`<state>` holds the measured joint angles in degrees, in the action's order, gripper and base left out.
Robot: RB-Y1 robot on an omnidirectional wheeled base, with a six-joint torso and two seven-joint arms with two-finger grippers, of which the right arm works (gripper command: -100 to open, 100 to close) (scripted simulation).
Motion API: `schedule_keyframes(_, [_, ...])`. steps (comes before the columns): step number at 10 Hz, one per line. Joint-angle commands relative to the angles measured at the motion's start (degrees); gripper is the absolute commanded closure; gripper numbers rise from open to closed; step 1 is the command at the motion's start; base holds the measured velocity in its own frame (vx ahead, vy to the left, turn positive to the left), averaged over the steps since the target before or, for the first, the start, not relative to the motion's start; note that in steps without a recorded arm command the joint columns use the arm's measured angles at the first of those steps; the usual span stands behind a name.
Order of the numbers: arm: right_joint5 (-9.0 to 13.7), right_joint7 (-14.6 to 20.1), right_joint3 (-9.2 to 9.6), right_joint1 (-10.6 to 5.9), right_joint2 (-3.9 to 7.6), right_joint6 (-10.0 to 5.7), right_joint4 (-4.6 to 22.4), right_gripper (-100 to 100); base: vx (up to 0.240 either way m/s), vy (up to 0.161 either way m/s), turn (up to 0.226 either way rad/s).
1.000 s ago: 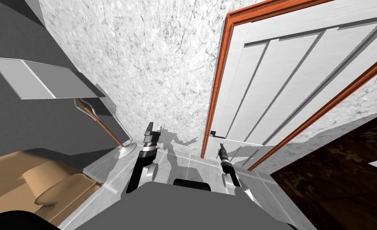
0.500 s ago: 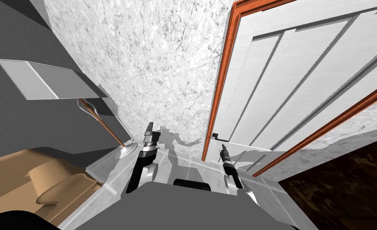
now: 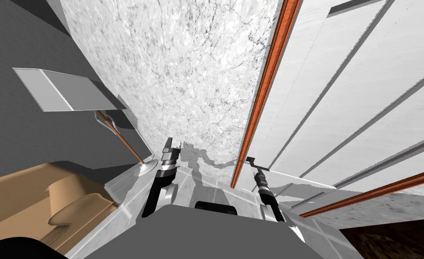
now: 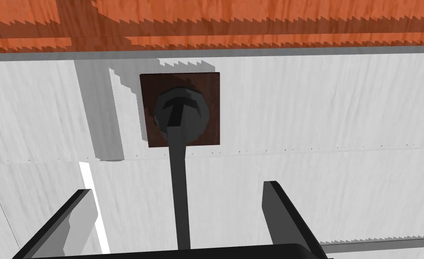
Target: Pull the door open
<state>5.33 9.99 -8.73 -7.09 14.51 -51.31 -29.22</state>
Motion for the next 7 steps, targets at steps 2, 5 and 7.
schedule_keyframes(2, [0.58,1.56,-0.72,1.00,1.73,-1.12,0.92,-100,0.213,-0.006,0.096])
schedule_keyframes(5, [0.60,1.75,-0.74,0.90,1.98,-1.17,1.11,100,0.098,-0.009,0.038])
schedule_keyframes(7, [0.60,1.75,-0.74,0.90,1.98,-1.17,1.11,100,-0.032,0.003,-0.003])
